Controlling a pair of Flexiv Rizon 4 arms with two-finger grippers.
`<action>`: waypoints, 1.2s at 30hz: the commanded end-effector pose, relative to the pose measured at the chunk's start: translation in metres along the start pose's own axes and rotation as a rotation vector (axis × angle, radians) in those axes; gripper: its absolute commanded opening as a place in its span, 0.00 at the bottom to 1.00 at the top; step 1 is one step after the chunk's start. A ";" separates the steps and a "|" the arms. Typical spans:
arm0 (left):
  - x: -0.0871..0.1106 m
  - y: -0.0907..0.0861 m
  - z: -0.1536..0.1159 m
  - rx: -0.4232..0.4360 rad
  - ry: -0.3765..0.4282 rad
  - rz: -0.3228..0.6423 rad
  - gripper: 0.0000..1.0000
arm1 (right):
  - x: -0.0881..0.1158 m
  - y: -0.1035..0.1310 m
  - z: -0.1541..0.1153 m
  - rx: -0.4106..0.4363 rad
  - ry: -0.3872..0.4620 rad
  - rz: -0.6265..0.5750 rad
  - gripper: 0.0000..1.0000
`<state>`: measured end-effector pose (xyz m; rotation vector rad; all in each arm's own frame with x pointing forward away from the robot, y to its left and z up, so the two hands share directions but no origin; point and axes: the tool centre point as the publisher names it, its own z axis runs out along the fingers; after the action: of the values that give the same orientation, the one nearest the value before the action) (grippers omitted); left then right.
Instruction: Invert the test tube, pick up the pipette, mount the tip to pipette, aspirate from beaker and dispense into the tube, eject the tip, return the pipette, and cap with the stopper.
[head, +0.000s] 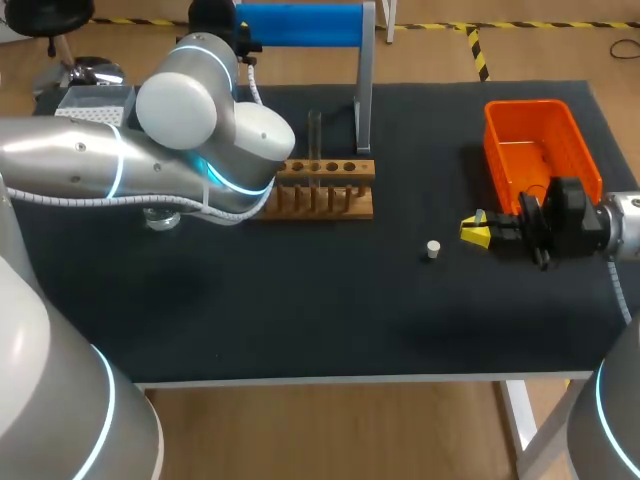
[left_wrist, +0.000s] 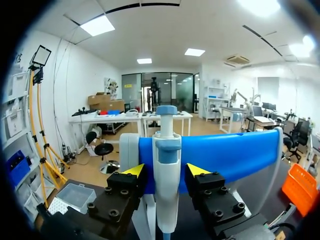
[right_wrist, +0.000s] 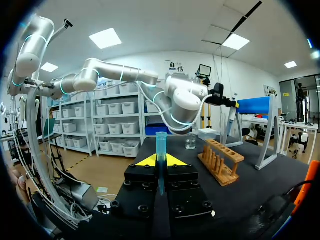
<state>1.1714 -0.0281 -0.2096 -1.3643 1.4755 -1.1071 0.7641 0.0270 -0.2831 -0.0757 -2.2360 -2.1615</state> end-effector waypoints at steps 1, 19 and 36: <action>0.000 0.002 0.002 0.003 0.001 -0.002 0.00 | 0.001 0.000 -0.001 0.001 -0.001 0.000 0.00; 0.003 -0.035 -0.023 0.032 -0.011 0.013 0.00 | 0.001 0.000 -0.001 0.001 -0.001 0.000 0.00; 0.014 -0.067 -0.076 0.034 0.084 0.070 0.00 | 0.001 0.000 -0.001 0.001 -0.001 0.000 0.00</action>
<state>1.1210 -0.0435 -0.1318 -1.2202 1.4824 -1.1679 0.7641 0.0271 -0.2831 -0.0756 -2.2358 -2.1616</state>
